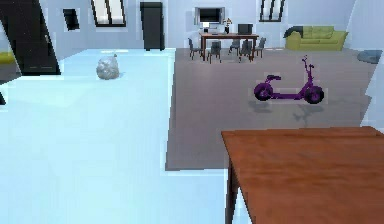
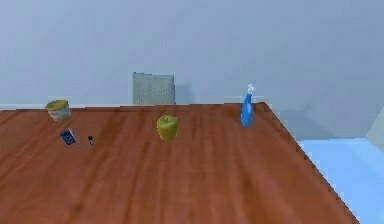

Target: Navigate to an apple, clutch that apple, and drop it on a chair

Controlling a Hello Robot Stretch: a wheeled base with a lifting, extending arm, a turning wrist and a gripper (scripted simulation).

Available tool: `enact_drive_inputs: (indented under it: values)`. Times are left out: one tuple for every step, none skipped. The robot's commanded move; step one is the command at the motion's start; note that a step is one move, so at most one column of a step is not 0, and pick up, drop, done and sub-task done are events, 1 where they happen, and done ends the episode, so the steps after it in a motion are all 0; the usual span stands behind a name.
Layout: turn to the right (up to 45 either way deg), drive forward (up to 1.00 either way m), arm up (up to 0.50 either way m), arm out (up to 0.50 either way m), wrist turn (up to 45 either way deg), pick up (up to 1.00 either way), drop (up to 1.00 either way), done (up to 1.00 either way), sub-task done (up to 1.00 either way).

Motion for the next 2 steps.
enact_drive_inputs:
  values:
    - [0.0,0.00,0.38,0.00,0.0,0.00,0.00,0.00,0.00]
    - [0.0,0.00,0.00,0.50,0.0,0.00,0.00,0.00,0.00]
